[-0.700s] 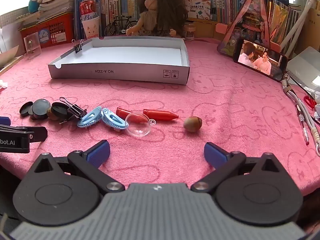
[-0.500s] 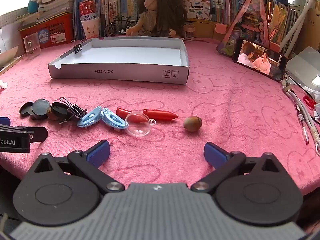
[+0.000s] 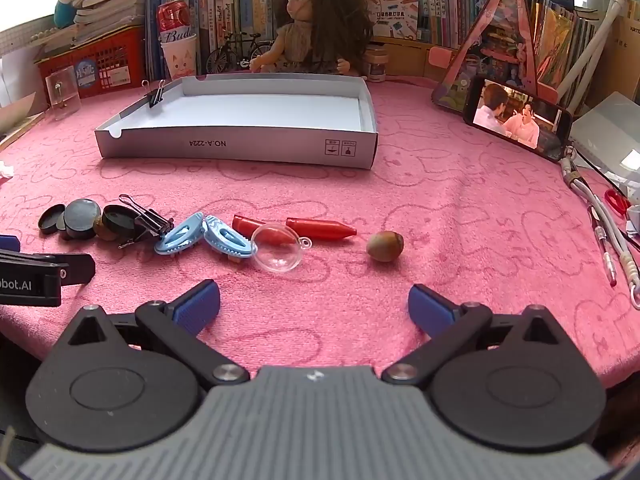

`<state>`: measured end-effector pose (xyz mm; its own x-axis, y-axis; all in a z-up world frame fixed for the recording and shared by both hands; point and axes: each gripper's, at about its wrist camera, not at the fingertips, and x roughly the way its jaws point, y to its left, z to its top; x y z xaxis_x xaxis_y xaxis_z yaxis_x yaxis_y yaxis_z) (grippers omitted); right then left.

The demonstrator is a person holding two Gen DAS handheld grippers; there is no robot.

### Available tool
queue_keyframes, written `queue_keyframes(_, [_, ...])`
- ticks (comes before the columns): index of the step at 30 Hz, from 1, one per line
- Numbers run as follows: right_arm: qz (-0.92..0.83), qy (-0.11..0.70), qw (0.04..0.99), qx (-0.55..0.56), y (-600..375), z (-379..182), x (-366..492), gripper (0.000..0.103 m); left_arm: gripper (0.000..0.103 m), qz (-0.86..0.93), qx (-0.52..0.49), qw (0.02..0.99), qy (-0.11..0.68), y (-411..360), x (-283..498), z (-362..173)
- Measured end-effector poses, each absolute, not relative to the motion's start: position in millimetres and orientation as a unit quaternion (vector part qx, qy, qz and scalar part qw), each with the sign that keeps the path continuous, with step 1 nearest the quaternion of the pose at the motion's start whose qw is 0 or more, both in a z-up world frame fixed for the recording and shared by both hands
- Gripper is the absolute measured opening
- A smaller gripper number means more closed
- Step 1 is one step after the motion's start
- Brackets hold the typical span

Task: Organize rigid objects

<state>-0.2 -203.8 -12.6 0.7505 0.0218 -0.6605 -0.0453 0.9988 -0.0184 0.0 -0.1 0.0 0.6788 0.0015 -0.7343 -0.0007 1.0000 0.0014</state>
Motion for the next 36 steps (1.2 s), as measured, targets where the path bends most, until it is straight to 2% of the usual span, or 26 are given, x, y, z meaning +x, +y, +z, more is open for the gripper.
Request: queue_keyframes(36, [0.017,0.352,0.936,-0.017,-203.1,-11.3,-2.6,0.103,0.103,0.001,0.001,0.916,0.401,0.0,0.1,0.0])
